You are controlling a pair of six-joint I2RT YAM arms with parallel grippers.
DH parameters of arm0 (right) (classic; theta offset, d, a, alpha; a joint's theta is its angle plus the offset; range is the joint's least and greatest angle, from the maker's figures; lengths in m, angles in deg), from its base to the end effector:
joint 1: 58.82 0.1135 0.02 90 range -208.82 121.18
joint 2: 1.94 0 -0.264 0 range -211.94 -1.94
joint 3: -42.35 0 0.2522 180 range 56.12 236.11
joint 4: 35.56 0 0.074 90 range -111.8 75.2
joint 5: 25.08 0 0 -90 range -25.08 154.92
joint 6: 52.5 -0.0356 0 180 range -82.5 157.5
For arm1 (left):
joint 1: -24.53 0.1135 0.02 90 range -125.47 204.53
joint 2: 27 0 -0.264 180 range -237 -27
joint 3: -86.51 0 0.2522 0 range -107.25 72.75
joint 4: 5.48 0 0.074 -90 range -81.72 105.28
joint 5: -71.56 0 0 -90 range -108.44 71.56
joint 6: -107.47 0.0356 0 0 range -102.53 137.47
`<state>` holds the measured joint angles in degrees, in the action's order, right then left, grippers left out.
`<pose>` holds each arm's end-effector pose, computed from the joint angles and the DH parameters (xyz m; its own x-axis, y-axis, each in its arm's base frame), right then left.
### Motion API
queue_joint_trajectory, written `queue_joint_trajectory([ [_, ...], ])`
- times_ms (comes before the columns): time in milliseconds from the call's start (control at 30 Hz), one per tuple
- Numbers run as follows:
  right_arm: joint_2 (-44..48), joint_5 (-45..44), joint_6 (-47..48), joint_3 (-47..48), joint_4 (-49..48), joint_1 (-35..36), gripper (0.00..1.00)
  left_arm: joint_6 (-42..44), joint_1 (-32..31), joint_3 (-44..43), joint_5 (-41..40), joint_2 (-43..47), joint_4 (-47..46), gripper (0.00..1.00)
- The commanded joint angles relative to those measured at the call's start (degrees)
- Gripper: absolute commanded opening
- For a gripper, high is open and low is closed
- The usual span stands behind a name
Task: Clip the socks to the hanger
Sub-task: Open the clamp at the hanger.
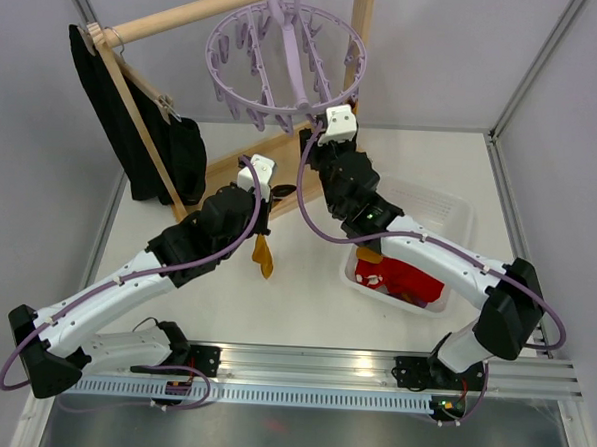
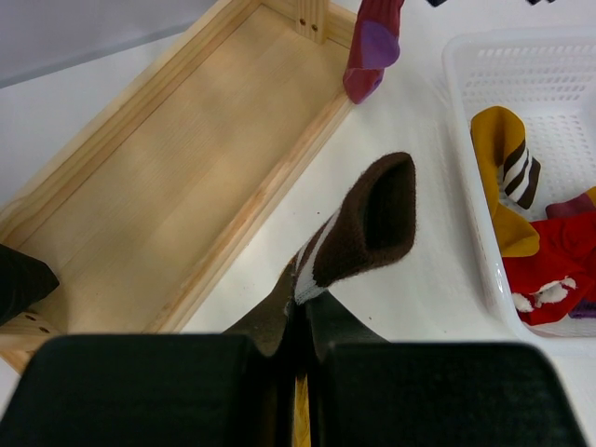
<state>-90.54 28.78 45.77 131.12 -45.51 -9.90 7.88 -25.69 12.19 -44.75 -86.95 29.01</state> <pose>0.2569 0.2628 0.3962 0.1469 -0.0082 -0.9891 -0.2083 0.9773 -0.0391 0.1603 -0.1679 0.3682 -0.2874 0.1118 -0.9513 0.3800 0.9250 -0.0061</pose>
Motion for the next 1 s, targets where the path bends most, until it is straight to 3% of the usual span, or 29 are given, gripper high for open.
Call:
queue_joint_trajectory([
  [0,-1.5,-3.2,2.1,1.3,-5.4,0.6,0.65,-1.1,0.3,0.1,1.1,1.1,-2.4,0.02],
  [500,-8.3,-11.5,9.6,1.6,-21.2,3.4,0.65,-0.5,0.5,-0.2,1.1,0.9,-2.2,0.02],
  [800,-11.5,-13.3,12.5,5.2,-22.4,3.4,0.65,-0.4,0.6,-0.1,1.3,0.9,-2.2,0.02],
  [967,-11.3,-13.8,13.0,5.9,-21.4,3.3,0.5,-0.6,0.6,0.1,1.3,0.8,-2.3,0.02],
])
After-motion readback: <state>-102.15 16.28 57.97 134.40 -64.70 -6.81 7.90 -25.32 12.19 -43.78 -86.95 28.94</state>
